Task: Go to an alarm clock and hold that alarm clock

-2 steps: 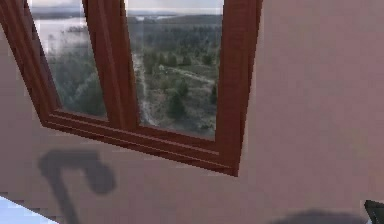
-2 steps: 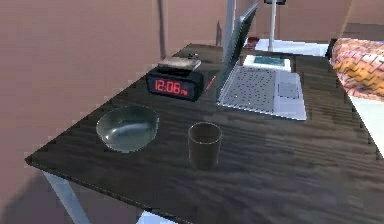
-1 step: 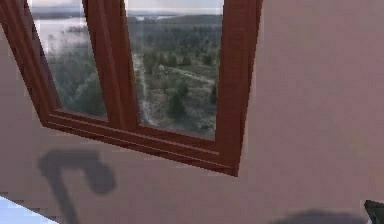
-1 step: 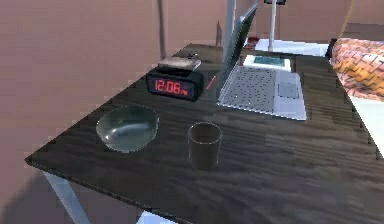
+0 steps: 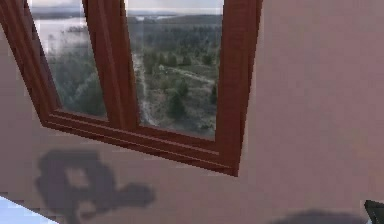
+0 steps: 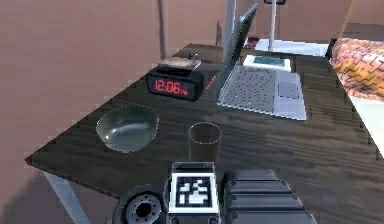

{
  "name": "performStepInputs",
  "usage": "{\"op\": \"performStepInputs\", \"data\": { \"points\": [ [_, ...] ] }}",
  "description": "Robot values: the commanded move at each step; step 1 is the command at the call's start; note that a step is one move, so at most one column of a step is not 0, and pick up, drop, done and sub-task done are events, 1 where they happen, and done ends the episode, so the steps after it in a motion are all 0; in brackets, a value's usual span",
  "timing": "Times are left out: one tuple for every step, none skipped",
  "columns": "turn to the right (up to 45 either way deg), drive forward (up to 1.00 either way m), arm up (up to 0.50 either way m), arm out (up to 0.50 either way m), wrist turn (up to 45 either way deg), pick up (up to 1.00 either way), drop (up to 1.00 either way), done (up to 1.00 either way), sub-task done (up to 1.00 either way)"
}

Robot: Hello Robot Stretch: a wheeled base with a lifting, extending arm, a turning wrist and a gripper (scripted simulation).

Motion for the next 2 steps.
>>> {"op": "performStepInputs", "data": {
  "points": [
    [0.0,0.00,0.00,0.44,0.0,0.00,0.00,0.00,0.00],
    [0.0,0.00,0.00,0.00,45.0,0.00,0.00,0.00,0.00]
  ]
}}
